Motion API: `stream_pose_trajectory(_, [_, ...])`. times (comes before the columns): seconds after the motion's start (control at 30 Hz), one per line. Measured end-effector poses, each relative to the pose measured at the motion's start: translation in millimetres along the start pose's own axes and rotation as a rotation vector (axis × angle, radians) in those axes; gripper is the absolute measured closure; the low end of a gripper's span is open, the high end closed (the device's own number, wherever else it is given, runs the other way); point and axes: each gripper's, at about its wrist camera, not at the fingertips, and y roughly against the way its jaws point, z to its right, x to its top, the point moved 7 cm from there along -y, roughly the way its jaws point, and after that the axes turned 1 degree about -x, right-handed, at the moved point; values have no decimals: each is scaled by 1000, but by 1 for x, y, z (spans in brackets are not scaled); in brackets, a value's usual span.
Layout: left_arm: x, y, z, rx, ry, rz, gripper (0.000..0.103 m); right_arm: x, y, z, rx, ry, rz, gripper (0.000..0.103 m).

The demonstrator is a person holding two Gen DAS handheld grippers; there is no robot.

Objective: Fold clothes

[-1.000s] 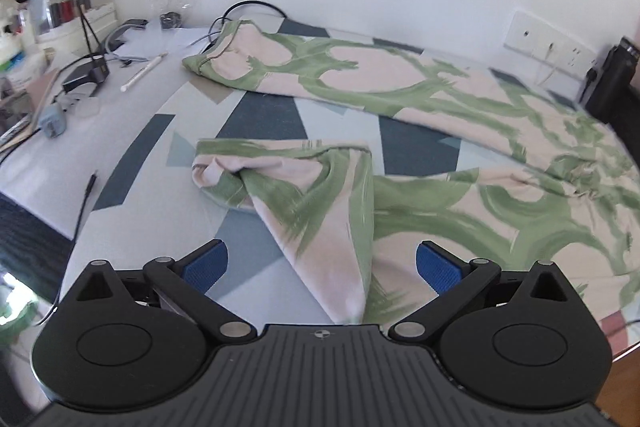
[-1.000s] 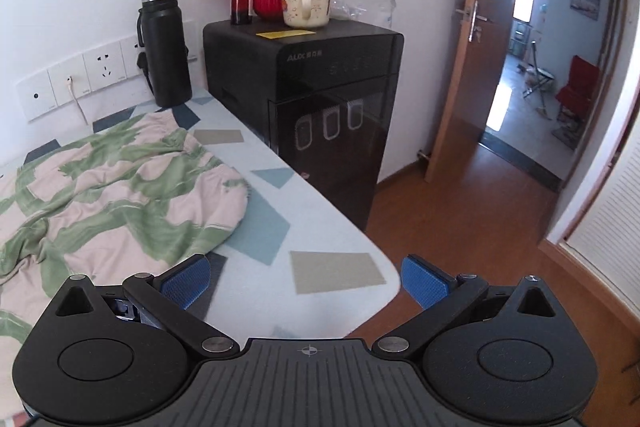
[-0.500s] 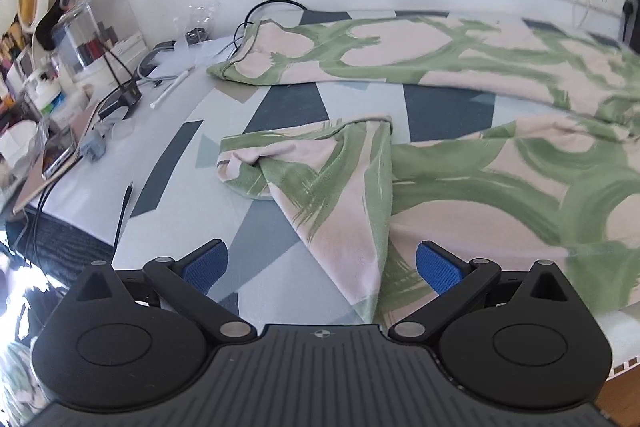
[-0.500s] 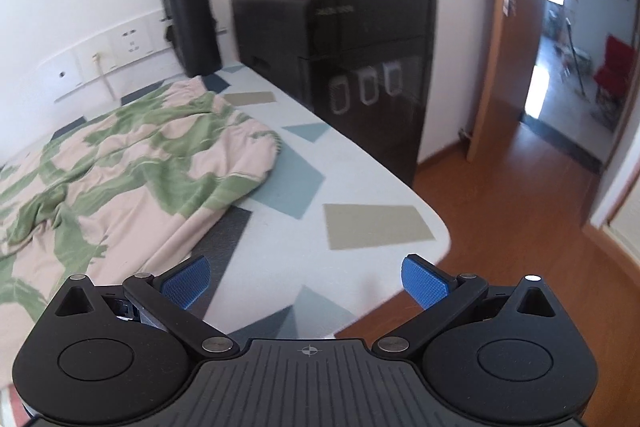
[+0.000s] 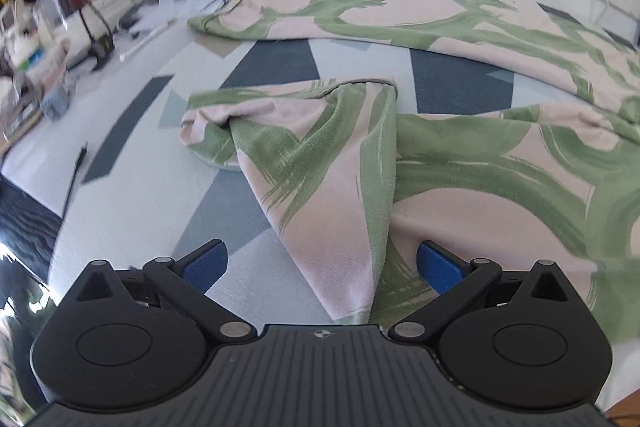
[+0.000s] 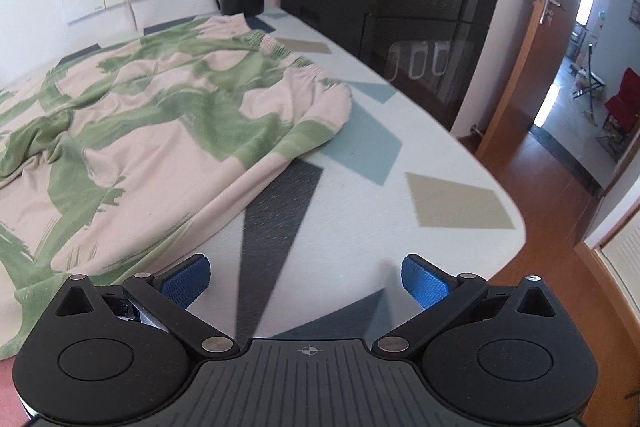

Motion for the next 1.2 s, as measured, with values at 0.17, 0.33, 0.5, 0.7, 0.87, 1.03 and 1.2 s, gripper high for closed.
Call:
stream_pose_trajectory(0.17, [1, -6, -6, -49, 55, -12, 0, 2, -8, -6, 22, -53, 13, 1])
stream_pose_trajectory(0.33, [3, -8, -5, -37, 79, 2, 0, 4, -12, -6, 22, -90, 27, 1])
stream_pose_trajectory(0.5, [3, -8, -4, -20, 100, 11, 0, 3, -13, -7, 25, -85, 66, 1])
stream_pose_trajectory(0.7, [4, -8, -4, -19, 97, -15, 0, 6, -14, -10, 30, -72, 50, 1])
stream_pose_trajectory(0.87, [8, -1, 10, 71, -71, 14, 0, 4, -14, -12, 43, -49, 61, 1])
stream_pose_trajectory(1.03, [18, 5, 33, 145, -291, 59, 22, 1, -12, -13, 48, -35, 87, 1])
stream_pose_trajectory(1.2, [19, 11, -7, 100, -87, 14, 86, 3, -13, -11, 65, -23, 64, 1])
